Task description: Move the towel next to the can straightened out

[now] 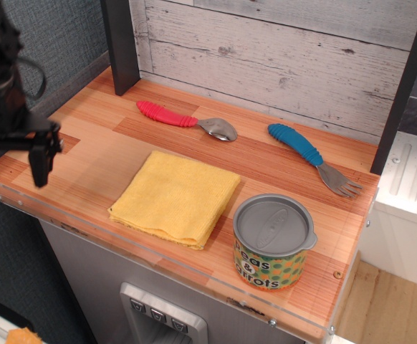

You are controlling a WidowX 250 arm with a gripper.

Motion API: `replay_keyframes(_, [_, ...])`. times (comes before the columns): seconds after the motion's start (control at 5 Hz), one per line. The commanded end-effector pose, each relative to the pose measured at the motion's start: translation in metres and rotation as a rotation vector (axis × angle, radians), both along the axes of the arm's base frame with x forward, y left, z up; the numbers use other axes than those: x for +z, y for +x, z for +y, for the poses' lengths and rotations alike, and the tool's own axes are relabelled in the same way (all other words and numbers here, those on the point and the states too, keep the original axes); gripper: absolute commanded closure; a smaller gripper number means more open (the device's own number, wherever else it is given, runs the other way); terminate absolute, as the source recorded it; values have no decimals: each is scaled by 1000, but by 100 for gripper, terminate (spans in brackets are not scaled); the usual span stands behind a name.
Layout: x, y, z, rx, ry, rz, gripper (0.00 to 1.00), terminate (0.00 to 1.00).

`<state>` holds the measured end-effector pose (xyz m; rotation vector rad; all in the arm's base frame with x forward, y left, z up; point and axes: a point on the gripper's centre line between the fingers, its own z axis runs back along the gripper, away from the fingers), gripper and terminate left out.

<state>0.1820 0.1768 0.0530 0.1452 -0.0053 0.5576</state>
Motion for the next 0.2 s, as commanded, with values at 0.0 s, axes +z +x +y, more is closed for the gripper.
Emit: replay_keyframes(0.0, [12,-5,1,-1,30,-36,0,100])
